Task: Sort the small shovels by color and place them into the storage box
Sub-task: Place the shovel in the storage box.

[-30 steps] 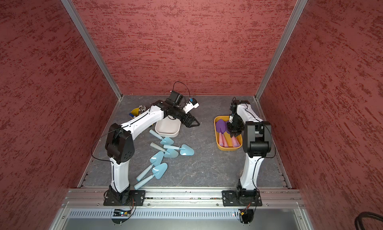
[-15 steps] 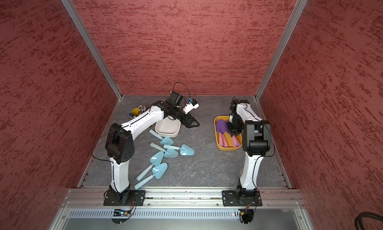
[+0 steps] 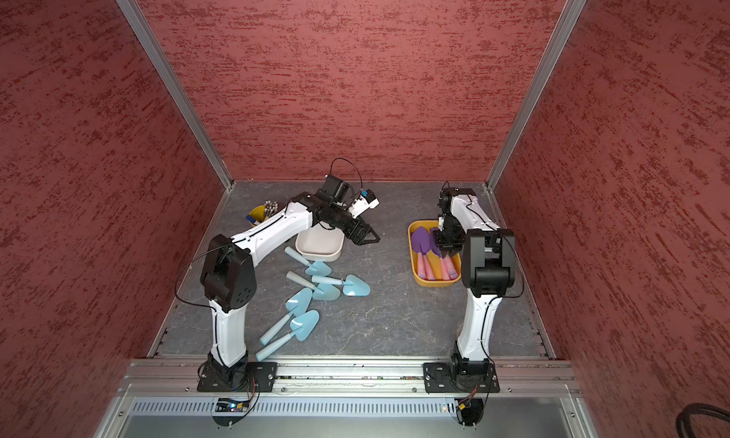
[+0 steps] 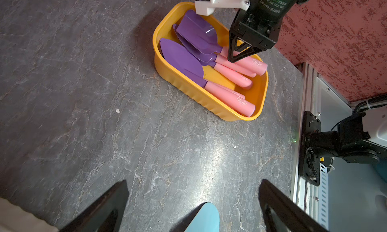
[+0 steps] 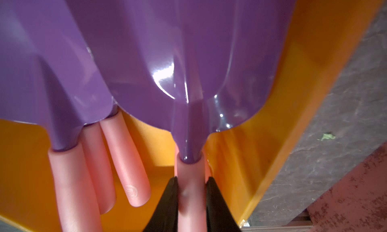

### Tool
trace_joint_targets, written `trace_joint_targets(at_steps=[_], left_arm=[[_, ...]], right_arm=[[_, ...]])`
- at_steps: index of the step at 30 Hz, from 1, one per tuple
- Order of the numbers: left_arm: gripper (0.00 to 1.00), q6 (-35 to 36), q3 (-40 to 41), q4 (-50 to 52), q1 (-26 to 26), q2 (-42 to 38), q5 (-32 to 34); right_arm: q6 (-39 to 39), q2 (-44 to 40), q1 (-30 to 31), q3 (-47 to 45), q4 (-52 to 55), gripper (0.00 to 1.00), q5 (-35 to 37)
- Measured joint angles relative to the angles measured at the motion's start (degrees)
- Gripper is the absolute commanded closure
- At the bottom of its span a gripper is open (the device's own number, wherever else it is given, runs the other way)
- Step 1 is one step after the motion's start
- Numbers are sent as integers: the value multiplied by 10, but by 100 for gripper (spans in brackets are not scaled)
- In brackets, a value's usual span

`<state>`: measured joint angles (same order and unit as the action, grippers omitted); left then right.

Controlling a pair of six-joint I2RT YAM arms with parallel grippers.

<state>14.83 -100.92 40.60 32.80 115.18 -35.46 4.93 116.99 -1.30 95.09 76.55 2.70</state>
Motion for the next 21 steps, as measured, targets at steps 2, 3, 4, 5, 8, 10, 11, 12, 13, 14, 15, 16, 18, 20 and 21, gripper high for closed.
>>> trace_joint_targets(at_steps=[2, 3, 4, 5, 8, 10, 11, 12, 13, 14, 15, 16, 18, 20, 21], left_arm=[[0, 0, 0, 0, 0, 0, 0], [0, 0, 0, 0, 0, 0, 0], [0, 0, 0, 0, 0, 0, 0], [0, 0, 0, 0, 0, 0, 0], [0, 0, 0, 0, 0, 0, 0], [0, 0, 0, 0, 0, 0, 0], [0, 0, 0, 0, 0, 0, 0], [0, 0, 0, 0, 0, 0, 0], [0, 0, 0, 1, 0, 0, 0], [0, 0, 0, 1, 0, 0, 0], [0, 0, 0, 1, 0, 0, 0], [0, 0, 0, 1, 0, 0, 0], [0, 0, 0, 1, 0, 0, 0], [0, 0, 0, 1, 0, 0, 0], [0, 0, 0, 1, 0, 0, 0]], right_arm=[[0, 0, 0, 0, 0, 71, 5], [0, 0, 0, 0, 0, 69, 6], [0, 0, 0, 0, 0, 69, 7], [0, 0, 0, 0, 0, 68, 9], [0, 0, 0, 0, 0, 67, 13], [0, 0, 0, 0, 0, 66, 14], [0, 0, 0, 0, 0, 66, 14], [0, 0, 0, 0, 0, 65, 14], [0, 0, 0, 0, 0, 65, 14], [0, 0, 0, 0, 0, 64, 14], [0, 0, 0, 0, 0, 64, 14], [0, 0, 0, 0, 0, 64, 14], [0, 0, 0, 0, 0, 62, 14], [0, 0, 0, 0, -1, 62, 14], [0, 0, 0, 0, -1, 62, 14]])
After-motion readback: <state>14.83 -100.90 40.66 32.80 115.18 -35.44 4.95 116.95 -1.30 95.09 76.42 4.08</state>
